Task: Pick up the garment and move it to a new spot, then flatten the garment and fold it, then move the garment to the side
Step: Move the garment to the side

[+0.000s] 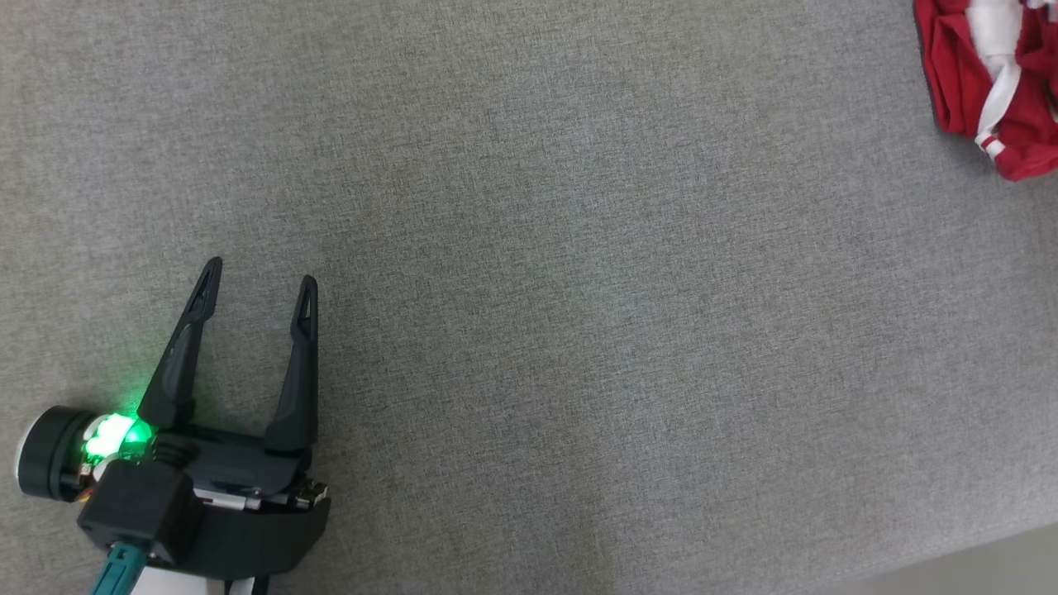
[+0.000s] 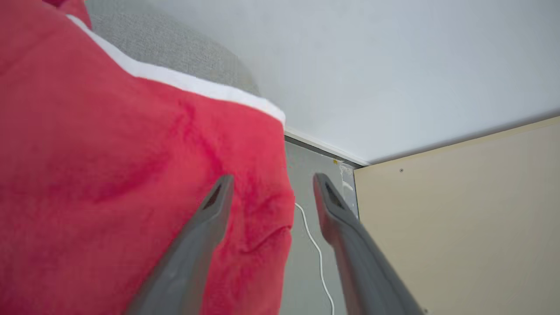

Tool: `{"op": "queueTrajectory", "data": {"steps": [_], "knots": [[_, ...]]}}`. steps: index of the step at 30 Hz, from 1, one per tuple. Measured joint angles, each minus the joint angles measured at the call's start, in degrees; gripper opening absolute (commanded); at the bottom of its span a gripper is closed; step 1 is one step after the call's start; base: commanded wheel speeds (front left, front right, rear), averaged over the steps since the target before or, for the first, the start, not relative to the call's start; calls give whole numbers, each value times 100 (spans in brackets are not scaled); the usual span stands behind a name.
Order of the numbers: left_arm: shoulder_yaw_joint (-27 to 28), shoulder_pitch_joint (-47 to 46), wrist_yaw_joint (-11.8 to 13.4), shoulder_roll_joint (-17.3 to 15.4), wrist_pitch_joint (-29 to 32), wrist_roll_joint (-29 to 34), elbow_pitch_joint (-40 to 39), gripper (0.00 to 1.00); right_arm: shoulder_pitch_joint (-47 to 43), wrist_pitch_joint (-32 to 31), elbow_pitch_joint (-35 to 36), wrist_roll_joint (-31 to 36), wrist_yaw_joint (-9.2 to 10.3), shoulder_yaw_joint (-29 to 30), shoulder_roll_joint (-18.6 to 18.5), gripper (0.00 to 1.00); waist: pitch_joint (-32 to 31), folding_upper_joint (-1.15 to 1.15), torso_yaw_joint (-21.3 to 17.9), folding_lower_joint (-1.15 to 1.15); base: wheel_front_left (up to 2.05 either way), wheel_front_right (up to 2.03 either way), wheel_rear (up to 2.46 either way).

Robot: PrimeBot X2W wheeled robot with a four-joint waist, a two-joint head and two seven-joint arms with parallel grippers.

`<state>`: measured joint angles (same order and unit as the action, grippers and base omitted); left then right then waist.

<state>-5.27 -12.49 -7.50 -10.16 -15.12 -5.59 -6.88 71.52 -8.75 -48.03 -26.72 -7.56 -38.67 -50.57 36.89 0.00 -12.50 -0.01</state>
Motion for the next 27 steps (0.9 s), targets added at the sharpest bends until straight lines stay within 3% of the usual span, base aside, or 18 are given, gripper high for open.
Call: {"op": "queueTrajectory", "data": {"steps": [13, 20, 27], "knots": [[174, 142, -2, 234, 8, -13, 310, 100, 203, 1217, -232, 393, 0, 344, 732, 100, -577, 0, 106, 1, 0, 0, 0], [355, 515, 2, 385, 8, -48, 459, 100, -291, 1940, -110, 291, 0, 497, 1216, 100, -1177, 0, 243, 0, 0, 0, 0], [600, 945, 20, 470, 8, -57, 568, 100, -1115, 2280, 256, 242, 0, 791, 1740, 100, -1861, 0, 399, 0, 0, 0, 0]]}}
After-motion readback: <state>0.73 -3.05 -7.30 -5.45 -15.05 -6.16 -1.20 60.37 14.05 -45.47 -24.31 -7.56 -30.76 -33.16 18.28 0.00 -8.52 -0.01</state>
